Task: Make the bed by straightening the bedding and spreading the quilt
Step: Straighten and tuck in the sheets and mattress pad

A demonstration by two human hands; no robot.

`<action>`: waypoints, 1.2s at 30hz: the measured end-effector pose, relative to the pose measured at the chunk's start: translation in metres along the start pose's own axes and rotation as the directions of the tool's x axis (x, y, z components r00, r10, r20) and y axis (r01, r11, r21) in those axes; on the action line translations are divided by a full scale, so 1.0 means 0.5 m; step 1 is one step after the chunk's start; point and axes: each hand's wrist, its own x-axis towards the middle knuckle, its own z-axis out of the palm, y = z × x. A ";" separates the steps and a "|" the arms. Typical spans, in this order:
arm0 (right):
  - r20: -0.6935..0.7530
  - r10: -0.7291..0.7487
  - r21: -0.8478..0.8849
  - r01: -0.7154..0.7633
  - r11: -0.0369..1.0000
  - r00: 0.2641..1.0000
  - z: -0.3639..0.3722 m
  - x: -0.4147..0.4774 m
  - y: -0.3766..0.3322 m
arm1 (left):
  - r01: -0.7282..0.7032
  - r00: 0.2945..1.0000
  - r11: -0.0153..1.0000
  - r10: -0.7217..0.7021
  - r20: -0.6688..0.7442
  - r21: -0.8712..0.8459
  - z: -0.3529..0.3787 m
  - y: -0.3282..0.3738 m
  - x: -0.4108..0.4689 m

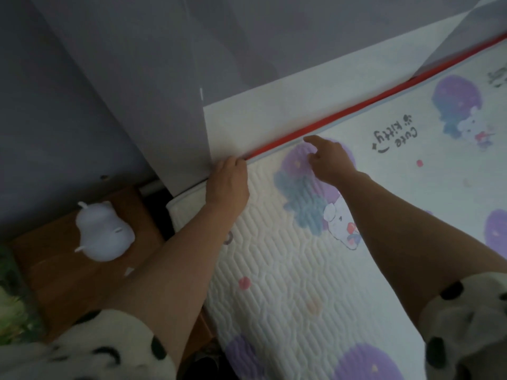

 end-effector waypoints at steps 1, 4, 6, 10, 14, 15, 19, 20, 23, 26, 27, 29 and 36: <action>-0.005 -0.007 -0.003 0.007 1.000 1.000 -0.001 0.006 0.003 | -0.029 1.000 0.999 0.029 0.006 0.026 0.005 0.008 0.012; -0.018 0.000 0.003 0.000 1.000 1.000 0.002 0.029 0.020 | -0.139 0.990 0.983 0.140 -0.007 0.117 0.021 0.034 0.054; -0.014 0.000 -0.005 0.000 1.000 1.000 0.006 0.045 0.026 | -0.197 0.977 0.961 0.208 -0.040 0.197 0.033 0.039 0.077; -0.032 0.028 -0.139 -0.033 0.990 0.999 0.001 0.083 0.039 | -0.323 0.936 0.891 0.351 -0.030 0.320 0.049 0.047 0.111; -0.100 -0.005 -0.245 -0.019 0.969 0.995 -0.015 0.111 0.048 | -0.387 0.894 0.829 0.444 -0.055 0.404 0.037 0.061 0.122; -0.126 -0.020 -0.230 -0.010 0.973 0.992 -0.019 0.116 0.045 | -0.389 0.889 0.818 0.454 -0.060 0.424 0.032 0.063 0.125; -0.290 -0.103 -0.103 0.076 0.992 0.951 -0.011 0.122 0.032 | -0.364 0.884 0.755 0.464 -0.051 0.545 0.031 0.057 0.141; -0.290 -0.112 -0.049 0.102 0.994 0.950 -0.001 0.123 0.036 | -0.362 0.883 0.746 0.466 -0.051 0.559 0.036 0.054 0.140; -0.176 -0.095 0.100 0.113 0.989 0.980 0.025 0.117 0.054 | -0.368 0.882 0.760 0.467 -0.056 0.535 0.055 0.056 0.124; -0.208 0.051 -0.009 -0.054 0.998 0.977 0.051 0.104 0.065 | -0.435 0.859 0.809 0.505 -0.089 0.396 0.094 0.055 0.098; -0.163 0.141 -0.029 -0.147 0.989 0.976 0.061 0.098 0.064 | -0.486 0.847 0.815 0.528 -0.060 0.315 0.107 0.049 0.090; 0.024 0.254 -0.027 -0.253 0.967 0.967 0.083 0.092 0.070 | -0.537 0.830 0.799 0.557 0.002 0.269 0.137 0.026 0.083; 0.155 0.136 -0.040 -0.131 0.991 0.978 0.042 0.075 0.089 | -0.561 0.825 0.788 0.556 0.099 0.253 0.156 0.009 0.093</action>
